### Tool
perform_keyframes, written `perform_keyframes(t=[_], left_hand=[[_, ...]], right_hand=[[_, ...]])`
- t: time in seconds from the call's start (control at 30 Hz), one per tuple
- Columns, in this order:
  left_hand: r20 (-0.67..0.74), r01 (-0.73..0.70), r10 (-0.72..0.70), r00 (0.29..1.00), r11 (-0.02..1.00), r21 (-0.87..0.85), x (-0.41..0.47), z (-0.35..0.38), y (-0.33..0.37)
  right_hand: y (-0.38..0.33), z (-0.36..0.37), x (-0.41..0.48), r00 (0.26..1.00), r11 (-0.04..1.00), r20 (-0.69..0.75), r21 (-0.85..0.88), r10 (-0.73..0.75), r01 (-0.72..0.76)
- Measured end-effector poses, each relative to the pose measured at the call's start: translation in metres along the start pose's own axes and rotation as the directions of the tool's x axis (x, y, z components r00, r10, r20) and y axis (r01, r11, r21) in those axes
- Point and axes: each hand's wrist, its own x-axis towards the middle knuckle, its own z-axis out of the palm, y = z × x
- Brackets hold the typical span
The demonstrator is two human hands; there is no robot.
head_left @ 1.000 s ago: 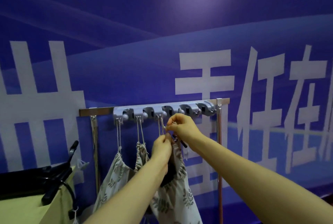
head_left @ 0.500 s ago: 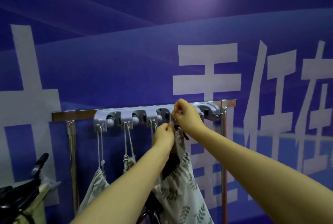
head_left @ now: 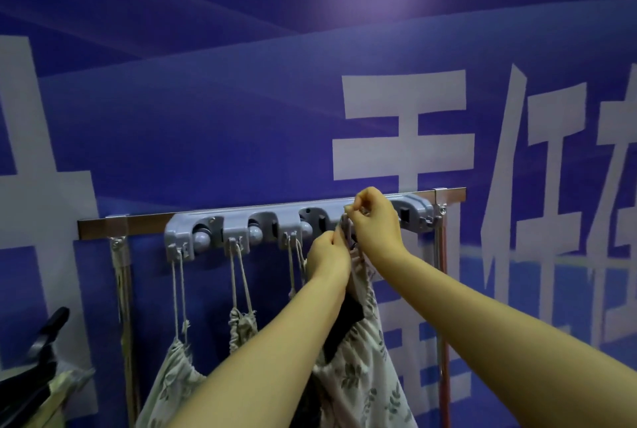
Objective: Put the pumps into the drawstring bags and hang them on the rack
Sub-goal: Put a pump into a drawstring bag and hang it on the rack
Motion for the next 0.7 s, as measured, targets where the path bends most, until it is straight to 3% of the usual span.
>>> perform_keyframes(t=[0.27,0.37,0.43,0.57,0.7], left_hand=[[0.068,0.135,-0.137,0.988,0.991,0.024,-0.014,-0.004,-0.032],[0.117,0.204,-0.205,0.972,0.979,0.024,-0.026,-0.017,-0.028],[0.142,0.17,-0.18,0.973,0.982,0.077,-0.033,-0.028,-0.023],[0.139,0.16,-0.171,0.975,0.983,0.087,-0.063,-0.08,-0.016],[0.069,0.239,-0.244,0.967,0.968,0.072,-0.102,-0.158,-0.014]], right_hand=[[0.016,0.01,-0.029,0.994,0.994,0.028,-0.03,0.107,-0.106],[0.01,0.02,-0.055,0.996,0.987,0.02,-0.138,0.088,-0.085],[0.008,0.021,-0.067,0.999,0.979,-0.015,-0.198,0.048,-0.05],[-0.02,0.029,-0.097,0.999,0.978,0.008,-0.204,-0.042,0.043],[-0.067,0.055,-0.141,0.989,0.992,0.141,-0.116,-0.038,0.055]])
